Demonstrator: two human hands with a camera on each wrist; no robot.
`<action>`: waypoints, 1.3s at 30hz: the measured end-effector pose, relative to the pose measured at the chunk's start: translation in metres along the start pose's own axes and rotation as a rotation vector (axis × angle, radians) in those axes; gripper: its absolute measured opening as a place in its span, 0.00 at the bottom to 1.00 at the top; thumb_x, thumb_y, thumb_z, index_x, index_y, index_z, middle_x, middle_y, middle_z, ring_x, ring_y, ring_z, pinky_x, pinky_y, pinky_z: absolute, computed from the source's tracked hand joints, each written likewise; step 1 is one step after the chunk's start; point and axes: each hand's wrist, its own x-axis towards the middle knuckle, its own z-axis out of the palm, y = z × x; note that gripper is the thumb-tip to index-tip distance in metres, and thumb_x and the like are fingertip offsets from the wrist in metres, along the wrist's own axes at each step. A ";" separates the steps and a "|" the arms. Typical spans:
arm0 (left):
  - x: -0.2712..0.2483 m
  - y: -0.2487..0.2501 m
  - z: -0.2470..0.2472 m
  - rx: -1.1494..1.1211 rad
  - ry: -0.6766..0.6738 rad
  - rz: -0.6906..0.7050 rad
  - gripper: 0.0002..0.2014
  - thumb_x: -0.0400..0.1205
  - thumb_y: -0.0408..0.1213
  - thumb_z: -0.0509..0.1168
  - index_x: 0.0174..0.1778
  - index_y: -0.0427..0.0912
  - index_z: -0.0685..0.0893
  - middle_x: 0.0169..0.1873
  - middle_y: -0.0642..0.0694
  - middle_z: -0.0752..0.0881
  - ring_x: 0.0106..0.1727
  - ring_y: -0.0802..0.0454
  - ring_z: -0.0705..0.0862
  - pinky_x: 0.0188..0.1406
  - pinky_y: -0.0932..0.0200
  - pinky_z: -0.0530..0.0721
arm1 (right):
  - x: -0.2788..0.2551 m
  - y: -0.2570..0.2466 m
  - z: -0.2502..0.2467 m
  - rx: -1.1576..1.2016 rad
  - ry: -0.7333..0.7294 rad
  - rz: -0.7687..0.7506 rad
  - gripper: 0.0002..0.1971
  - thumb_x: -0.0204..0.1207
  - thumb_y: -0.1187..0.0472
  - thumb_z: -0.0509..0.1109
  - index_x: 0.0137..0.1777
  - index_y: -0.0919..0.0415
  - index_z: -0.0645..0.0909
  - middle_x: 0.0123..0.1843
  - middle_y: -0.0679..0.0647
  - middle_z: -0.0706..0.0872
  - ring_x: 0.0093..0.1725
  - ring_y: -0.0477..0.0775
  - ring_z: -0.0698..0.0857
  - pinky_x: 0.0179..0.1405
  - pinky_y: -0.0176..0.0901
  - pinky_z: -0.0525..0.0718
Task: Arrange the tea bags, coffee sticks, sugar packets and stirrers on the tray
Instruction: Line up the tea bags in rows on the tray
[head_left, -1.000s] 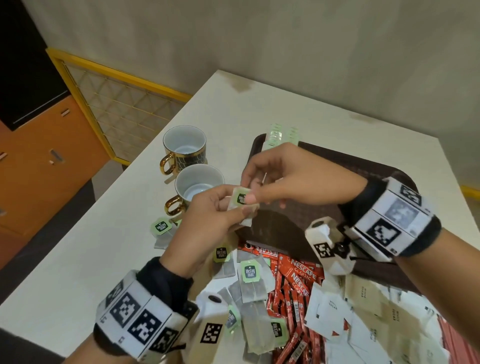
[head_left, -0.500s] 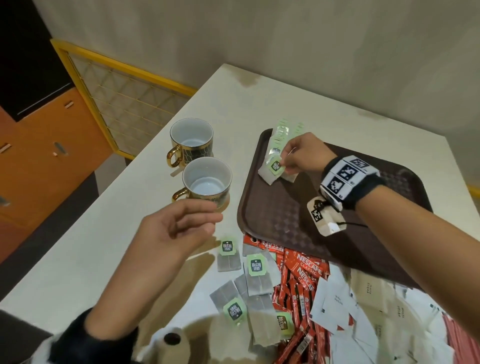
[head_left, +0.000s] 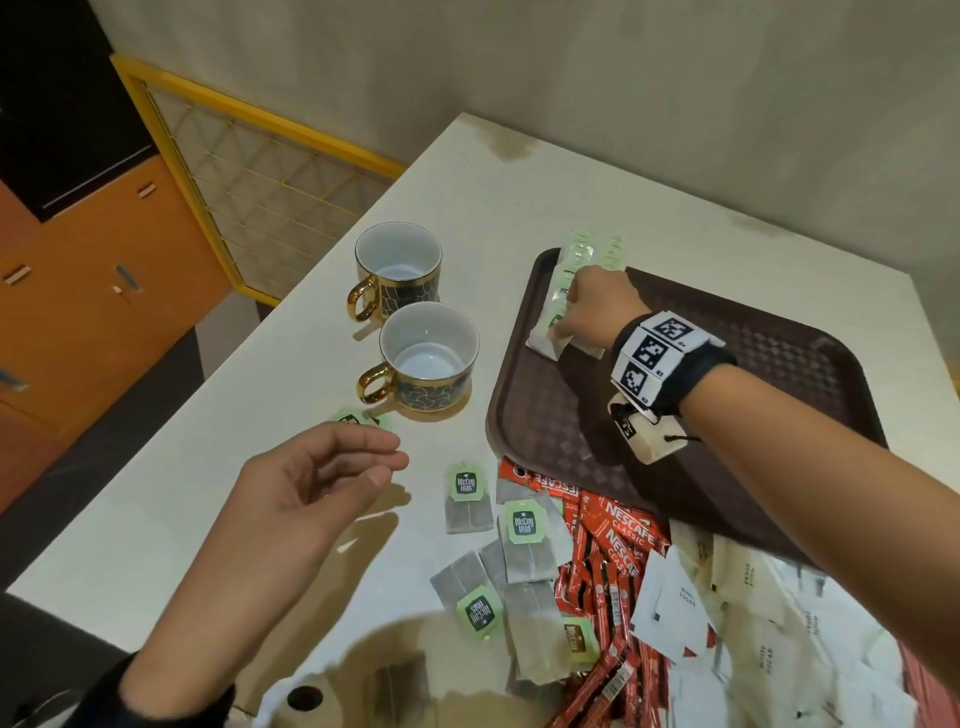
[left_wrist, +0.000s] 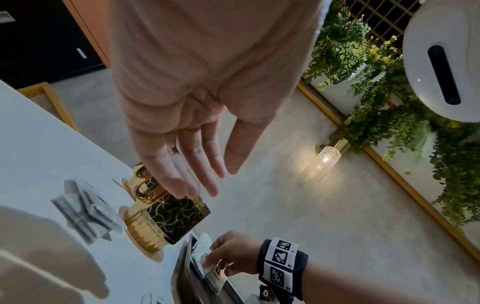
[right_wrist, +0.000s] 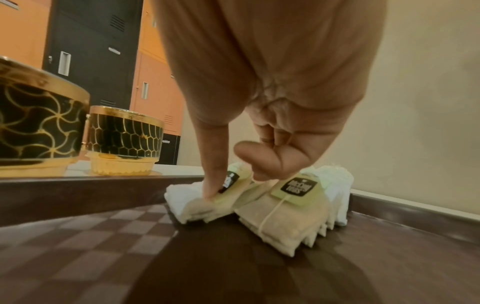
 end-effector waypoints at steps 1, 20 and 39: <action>0.001 0.000 0.000 0.001 0.003 0.003 0.10 0.79 0.24 0.68 0.50 0.41 0.89 0.45 0.46 0.93 0.51 0.51 0.90 0.55 0.65 0.85 | 0.001 -0.001 -0.001 -0.012 0.000 0.000 0.19 0.66 0.59 0.83 0.48 0.66 0.78 0.48 0.60 0.82 0.44 0.58 0.81 0.31 0.42 0.74; 0.001 -0.004 0.009 -0.002 -0.011 -0.001 0.10 0.80 0.24 0.68 0.49 0.43 0.89 0.44 0.47 0.93 0.52 0.49 0.89 0.54 0.57 0.87 | -0.019 -0.005 -0.003 -0.061 0.002 -0.028 0.40 0.66 0.46 0.82 0.70 0.63 0.67 0.59 0.60 0.81 0.55 0.62 0.83 0.46 0.50 0.82; -0.001 -0.009 0.011 -0.045 0.009 -0.001 0.09 0.80 0.24 0.67 0.48 0.40 0.89 0.43 0.46 0.93 0.51 0.49 0.89 0.49 0.66 0.85 | -0.013 -0.004 0.000 -0.039 -0.013 0.023 0.42 0.66 0.44 0.82 0.72 0.63 0.65 0.56 0.57 0.78 0.57 0.61 0.81 0.45 0.49 0.78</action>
